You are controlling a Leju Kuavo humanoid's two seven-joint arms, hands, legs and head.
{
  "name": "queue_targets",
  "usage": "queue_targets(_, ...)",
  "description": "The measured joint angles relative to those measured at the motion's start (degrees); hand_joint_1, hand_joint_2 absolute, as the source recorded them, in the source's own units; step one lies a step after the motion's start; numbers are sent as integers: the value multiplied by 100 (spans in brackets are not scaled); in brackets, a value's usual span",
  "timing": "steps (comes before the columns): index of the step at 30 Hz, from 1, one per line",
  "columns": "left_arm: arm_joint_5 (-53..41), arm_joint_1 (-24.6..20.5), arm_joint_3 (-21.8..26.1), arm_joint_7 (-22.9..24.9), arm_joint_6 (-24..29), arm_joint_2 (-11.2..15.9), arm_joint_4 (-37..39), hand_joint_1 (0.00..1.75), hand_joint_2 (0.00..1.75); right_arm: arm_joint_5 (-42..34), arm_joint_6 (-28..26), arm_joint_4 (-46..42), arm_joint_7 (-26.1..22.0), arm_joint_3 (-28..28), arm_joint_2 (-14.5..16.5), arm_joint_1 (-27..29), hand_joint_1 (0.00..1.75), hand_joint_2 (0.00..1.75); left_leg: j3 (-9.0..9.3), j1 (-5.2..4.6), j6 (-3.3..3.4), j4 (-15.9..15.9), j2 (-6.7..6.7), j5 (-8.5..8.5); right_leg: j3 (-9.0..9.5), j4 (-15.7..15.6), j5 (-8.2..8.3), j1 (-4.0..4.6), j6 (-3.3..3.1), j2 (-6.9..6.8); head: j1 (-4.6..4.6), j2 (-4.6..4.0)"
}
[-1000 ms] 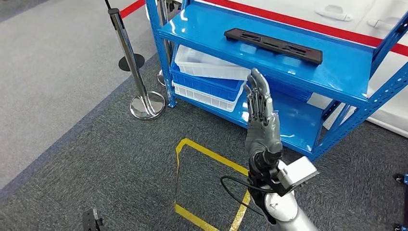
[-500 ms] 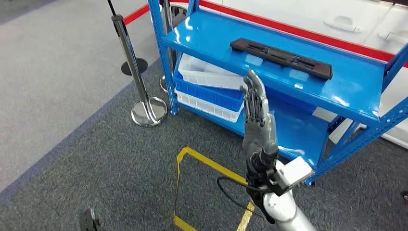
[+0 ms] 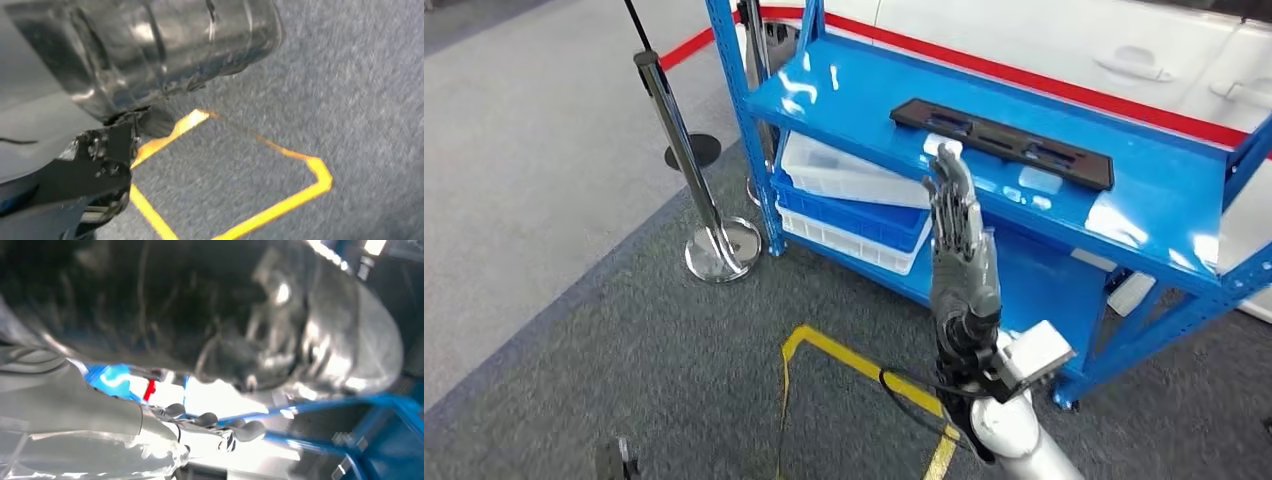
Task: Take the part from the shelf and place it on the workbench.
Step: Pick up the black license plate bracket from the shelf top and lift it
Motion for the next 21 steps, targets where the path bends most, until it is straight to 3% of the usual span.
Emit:
queue_targets(2, 0, -4, -2, 6, 7, 0, 1, 0, 0, 0, 7, 5, 8, 3, -1, -18, 0, 0, 104, -10, 52, -51, -10, -37, 38, 54, -29, -9, 62, -2, 2, 0)
queue_targets(4, -3, -17, -3, 7, 17, 1, 1, 0, 0, -3, 17, 10, 8, 4, -1, -40, 0, 0, 254, 6, 118, -97, -14, -77, -69, 347, -61, -17, 102, -6, 9, 0)
queue_targets(7, -2, -41, -3, 17, 39, 9, 1, 0, 0, -15, 32, 27, 7, 4, -2, -45, 0, 0, 421, 10, 175, -112, -19, -210, -721, 1318, -392, -42, 163, -8, 22, 0)
queue_targets(9, 3, -31, -4, 30, 50, 10, 1, 0, 0, -31, 44, 43, 6, 4, -3, -30, 0, 0, 549, 10, 171, -107, -36, -327, -1057, 1564, -581, -55, 194, -8, 22, 0)
queue_targets(10, 5, -22, -4, 36, 53, 9, 2, 0, 0, -49, 51, 49, 2, 4, -3, -27, 0, 0, 636, 12, 165, -103, -47, -396, -1098, 1424, -517, -60, 198, -8, 22, 0)
queue_targets(11, 7, -15, -4, 41, 54, 7, 2, 0, 0, -75, 60, 52, -6, 4, -3, -26, 0, 0, 734, 14, 154, -98, -55, -472, -1064, 1131, -303, -64, 193, -9, 23, 0)
queue_targets(13, 11, -10, -5, 50, 54, 2, 8, 0, 0, -120, 74, 66, -30, 4, -4, -27, 0, 0, 903, 6, 109, -74, -80, -631, -953, 423, 345, -55, 155, -9, 22, 0)
queue_targets(14, 14, -16, -5, 56, 53, 1, 10, 0, 0, -136, 86, 73, -39, 5, -5, -25, 0, 0, 944, 0, 76, -63, -88, -706, -908, 203, 573, -46, 123, -8, 21, 0)
queue_targets(15, 15, -21, -6, 60, 53, 1, 14, 0, 0, -143, 98, 80, -49, 6, -7, -22, 0, 0, 980, -6, 39, -55, -95, -762, -887, 95, 683, -35, 87, -5, 21, 0)
queue_targets(18, 21, -36, -7, 61, 53, 3, 14, 0, 0, -155, 138, 81, -83, 9, -7, -34, 0, 0, 968, -5, -43, 91, -79, -785, -777, 63, 614, -42, -25, 4, 19, 0)
queue_targets(19, 22, -41, -8, 60, 53, 2, 14, 0, 0, -161, 147, 79, -94, 9, -4, -42, 0, 0, 867, 1, -65, 291, -67, -781, -722, 49, 582, -49, -62, 0, 11, 0)
queue_targets(21, 21, -46, -9, 59, 51, 1, 14, 0, 0, -176, 160, 79, -106, 9, -2, -45, 0, 0, 494, 25, -115, 919, -46, -911, -606, 34, 490, -52, -115, -7, 5, 0)
